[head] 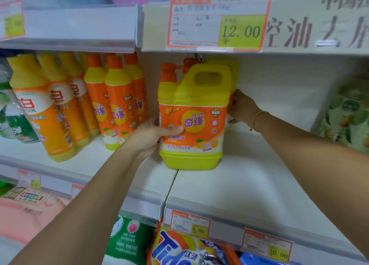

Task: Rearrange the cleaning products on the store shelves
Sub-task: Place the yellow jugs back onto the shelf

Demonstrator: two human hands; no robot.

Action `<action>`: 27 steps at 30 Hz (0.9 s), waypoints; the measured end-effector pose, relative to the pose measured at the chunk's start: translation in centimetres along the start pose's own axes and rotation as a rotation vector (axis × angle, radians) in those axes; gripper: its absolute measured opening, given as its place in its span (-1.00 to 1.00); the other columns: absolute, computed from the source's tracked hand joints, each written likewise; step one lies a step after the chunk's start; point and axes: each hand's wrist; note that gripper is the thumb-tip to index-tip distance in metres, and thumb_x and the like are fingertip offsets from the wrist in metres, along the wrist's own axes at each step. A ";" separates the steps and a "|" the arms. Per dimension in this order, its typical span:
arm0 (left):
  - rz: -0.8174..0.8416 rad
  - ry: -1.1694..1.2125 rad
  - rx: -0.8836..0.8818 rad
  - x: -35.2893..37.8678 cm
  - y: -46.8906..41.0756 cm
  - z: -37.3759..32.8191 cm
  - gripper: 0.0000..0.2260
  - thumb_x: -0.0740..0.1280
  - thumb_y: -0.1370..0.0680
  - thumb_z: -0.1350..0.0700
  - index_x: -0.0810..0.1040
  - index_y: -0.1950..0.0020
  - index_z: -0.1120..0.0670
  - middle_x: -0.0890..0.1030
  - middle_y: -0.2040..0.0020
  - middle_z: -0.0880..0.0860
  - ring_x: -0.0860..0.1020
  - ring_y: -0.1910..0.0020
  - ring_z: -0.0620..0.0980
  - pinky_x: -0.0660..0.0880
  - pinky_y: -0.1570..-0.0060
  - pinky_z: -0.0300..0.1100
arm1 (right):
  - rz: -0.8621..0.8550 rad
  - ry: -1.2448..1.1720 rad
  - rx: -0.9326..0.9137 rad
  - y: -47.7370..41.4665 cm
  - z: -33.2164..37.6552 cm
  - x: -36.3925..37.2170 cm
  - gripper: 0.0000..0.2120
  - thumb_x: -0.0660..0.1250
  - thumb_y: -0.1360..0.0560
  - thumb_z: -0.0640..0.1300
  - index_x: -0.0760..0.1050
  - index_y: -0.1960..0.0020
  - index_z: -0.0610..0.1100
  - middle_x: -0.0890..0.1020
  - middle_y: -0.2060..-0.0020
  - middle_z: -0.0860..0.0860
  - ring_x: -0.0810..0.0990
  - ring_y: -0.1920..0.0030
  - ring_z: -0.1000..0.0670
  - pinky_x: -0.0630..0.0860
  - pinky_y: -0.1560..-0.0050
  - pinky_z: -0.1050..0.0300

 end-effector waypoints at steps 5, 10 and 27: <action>-0.066 -0.027 0.063 0.8 -3.2 0.9 -0.03 0.70 0.03 -0.02 0.45 -0.32 0.21 0.62 -0.18 0.20 0.61 -0.14 0.16 0.54 -0.16 0.10 | -0.004 -0.517 0.032 3.2 -0.6 -1.3 -0.66 0.20 -0.54 0.19 0.50 0.00 -0.08 0.64 0.02 -0.08 0.63 0.01 -0.12 0.58 0.02 0.00; -0.035 -0.096 0.039 1.5 -4.6 1.4 -0.27 0.64 -0.14 -0.01 0.49 -0.26 0.03 0.64 -0.14 0.05 0.61 -0.12 0.01 0.54 -0.19 -0.02 | 0.112 -0.416 -0.145 6.1 -2.1 0.0 -0.41 0.52 -0.28 0.10 0.41 -0.22 -0.01 0.59 -0.12 0.07 0.63 -0.02 0.07 0.59 0.06 0.20; -0.246 -0.387 -0.003 0.9 -3.1 1.3 -0.46 0.51 -0.24 -0.19 0.59 -0.11 0.06 0.65 -0.10 0.03 0.60 -0.09 0.00 0.51 -0.19 -0.03 | -0.020 0.017 -0.253 7.3 0.1 1.1 -0.43 0.44 -0.45 -0.02 0.33 -0.38 -0.07 0.55 -0.19 0.03 0.52 -0.12 0.05 0.36 0.07 0.46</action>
Point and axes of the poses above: each hand's wrist, its own y-axis away from the middle knuckle, its own x-axis out of the palm, z = x × y
